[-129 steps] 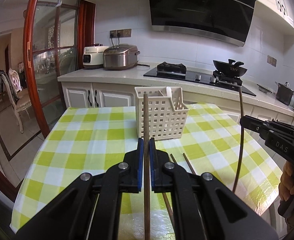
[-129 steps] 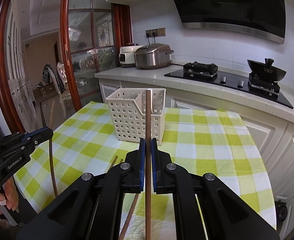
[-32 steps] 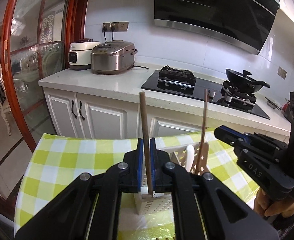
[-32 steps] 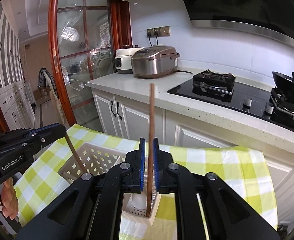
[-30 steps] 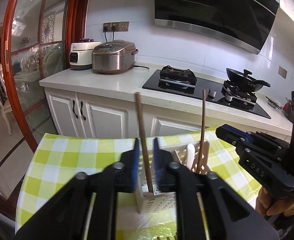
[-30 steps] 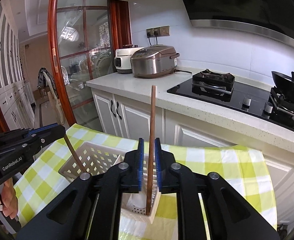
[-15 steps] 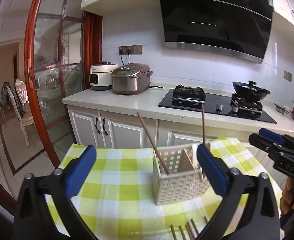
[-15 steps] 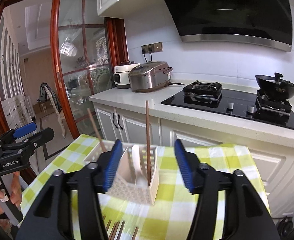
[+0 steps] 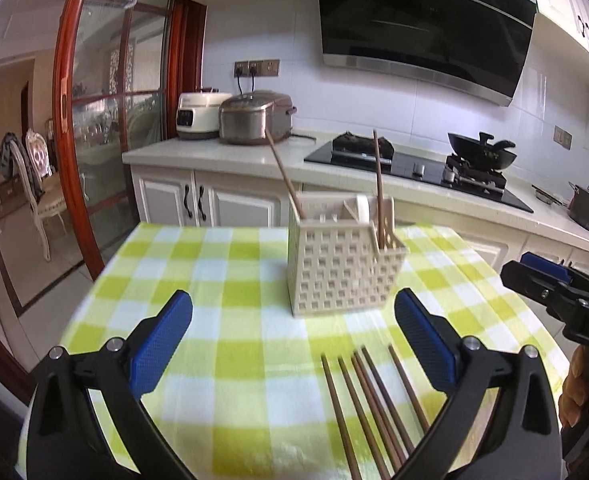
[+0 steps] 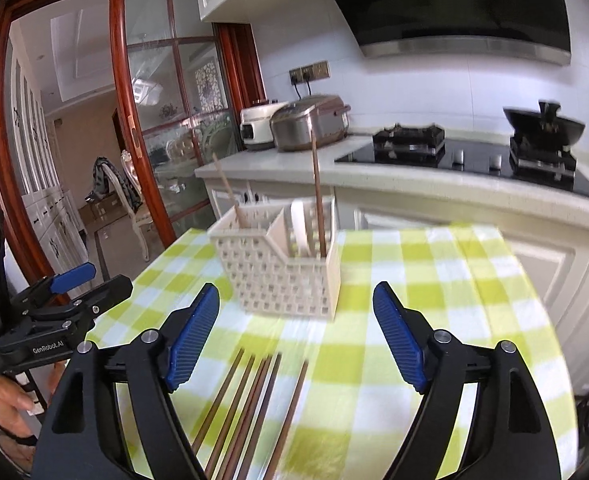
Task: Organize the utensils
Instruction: 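Move the right tool back toward the remaining chopsticks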
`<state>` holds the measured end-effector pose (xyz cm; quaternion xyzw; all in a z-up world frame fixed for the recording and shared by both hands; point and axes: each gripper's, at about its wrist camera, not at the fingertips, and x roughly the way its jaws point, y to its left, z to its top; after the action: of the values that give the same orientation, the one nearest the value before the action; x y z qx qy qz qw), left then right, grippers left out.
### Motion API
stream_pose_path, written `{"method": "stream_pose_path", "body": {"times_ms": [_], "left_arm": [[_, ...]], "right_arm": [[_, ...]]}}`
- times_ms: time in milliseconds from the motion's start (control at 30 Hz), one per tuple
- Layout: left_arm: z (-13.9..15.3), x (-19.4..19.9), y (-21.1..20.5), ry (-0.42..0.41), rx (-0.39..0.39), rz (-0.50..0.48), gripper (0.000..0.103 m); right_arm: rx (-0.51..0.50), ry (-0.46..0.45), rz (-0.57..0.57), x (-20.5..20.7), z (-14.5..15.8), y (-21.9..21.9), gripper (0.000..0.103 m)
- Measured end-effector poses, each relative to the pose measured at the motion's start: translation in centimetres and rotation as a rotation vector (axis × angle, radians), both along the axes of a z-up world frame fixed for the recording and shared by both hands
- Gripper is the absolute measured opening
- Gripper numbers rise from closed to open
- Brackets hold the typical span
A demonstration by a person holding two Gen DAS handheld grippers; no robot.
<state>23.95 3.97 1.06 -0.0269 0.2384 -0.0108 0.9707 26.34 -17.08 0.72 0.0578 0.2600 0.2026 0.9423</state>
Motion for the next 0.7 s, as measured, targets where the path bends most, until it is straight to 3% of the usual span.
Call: {"method": "stream_pose_path", "body": {"times_ms": [267,433,700], "left_arm": [[-4.0,-2.1,-0.3,0.052,0.012,0.003,0.098],[-6.3,-2.3,0.2,0.09,-0.019,0.01,0.098],[-8.5,-1.4,-0.1,0.127,0.007,0.003,0.098]], "right_arm": [[-0.028,0.119,0.005,-0.8,-4.8,0.6,0.075],[-0.053,0.181,-0.014,-0.2,-7.3,1.0,0.075],[-0.11,0.239,-0.015,1.1,-9.6,2.3,0.075]]}}
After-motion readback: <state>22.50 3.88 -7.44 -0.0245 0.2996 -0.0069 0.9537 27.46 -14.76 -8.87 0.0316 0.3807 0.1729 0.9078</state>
